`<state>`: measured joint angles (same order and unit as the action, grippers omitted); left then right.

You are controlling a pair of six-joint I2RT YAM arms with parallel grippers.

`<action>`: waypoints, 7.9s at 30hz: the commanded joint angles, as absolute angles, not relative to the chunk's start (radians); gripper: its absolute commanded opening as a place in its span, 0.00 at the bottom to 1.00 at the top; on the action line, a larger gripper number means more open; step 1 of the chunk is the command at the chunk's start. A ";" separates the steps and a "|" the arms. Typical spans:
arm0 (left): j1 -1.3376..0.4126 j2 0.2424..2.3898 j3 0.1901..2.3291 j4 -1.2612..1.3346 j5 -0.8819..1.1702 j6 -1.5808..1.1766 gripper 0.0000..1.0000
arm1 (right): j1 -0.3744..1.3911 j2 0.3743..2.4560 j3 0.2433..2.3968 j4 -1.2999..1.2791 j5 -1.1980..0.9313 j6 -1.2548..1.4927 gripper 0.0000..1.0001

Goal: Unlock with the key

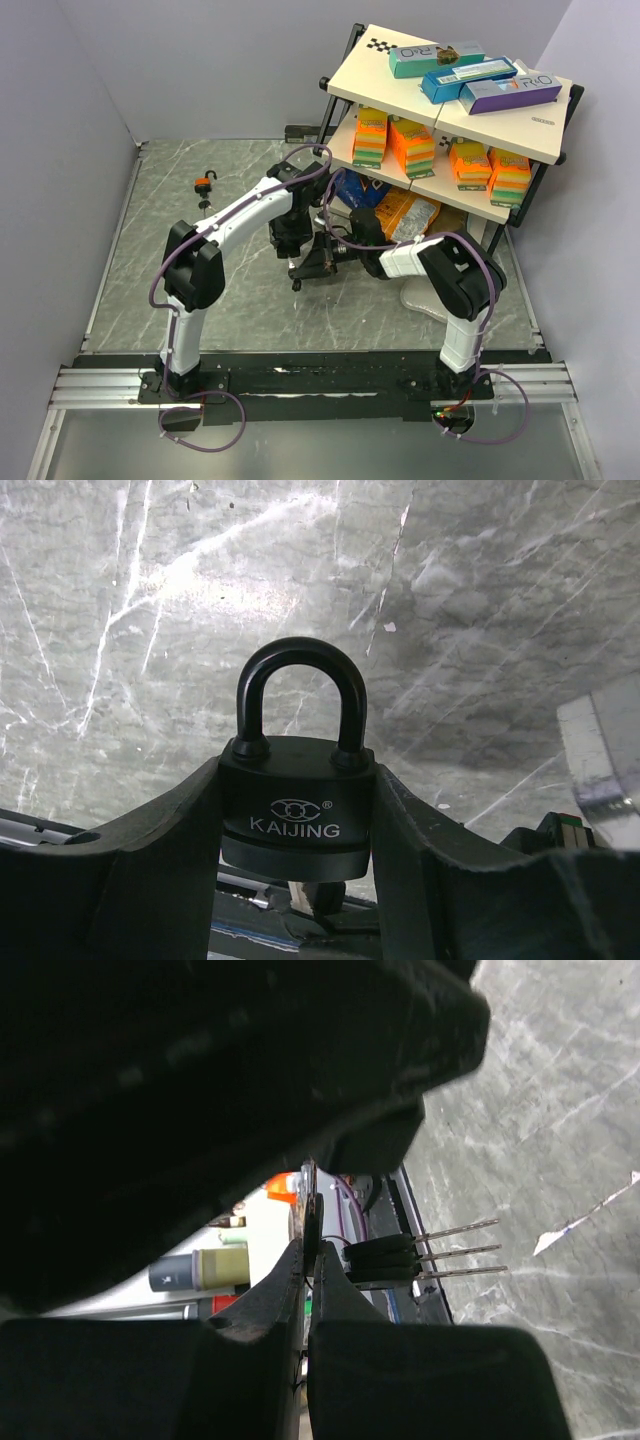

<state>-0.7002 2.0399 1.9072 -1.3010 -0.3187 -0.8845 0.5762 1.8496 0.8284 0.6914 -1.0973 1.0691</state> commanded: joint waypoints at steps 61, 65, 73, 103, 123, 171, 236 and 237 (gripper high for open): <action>-0.729 1.922 1.908 -1.316 -0.318 -0.917 0.01 | 0.509 1.756 0.793 0.775 -1.023 1.058 0.00; -0.729 1.922 1.902 -1.312 -0.314 -0.920 0.01 | 0.508 1.733 0.776 0.807 -1.012 1.062 0.00; -0.729 1.916 1.884 -1.269 -0.256 -0.925 0.01 | 0.508 1.709 0.747 0.807 -1.009 1.043 0.00; -0.805 1.861 1.810 -1.192 -0.189 -0.884 0.01 | 0.497 1.804 0.805 0.917 -1.088 1.150 0.00; -0.842 1.850 1.801 -1.213 -0.132 -0.917 0.01 | 0.471 1.789 0.798 0.953 -0.919 1.068 0.00; -0.804 1.819 1.626 -1.088 0.156 -0.910 0.01 | 0.425 1.833 0.980 0.818 -0.753 0.884 0.00; -0.618 1.609 1.620 -0.598 0.258 -0.982 0.01 | 0.328 1.327 1.082 0.114 -0.870 0.598 0.55; -0.609 1.612 1.614 -0.575 0.276 -0.982 0.01 | 0.328 1.307 1.069 0.094 -0.859 0.583 0.59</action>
<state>-0.6212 1.5929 1.5822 -0.5426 0.1314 -0.9432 0.3424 1.4269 1.0763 0.1608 -0.9653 0.7109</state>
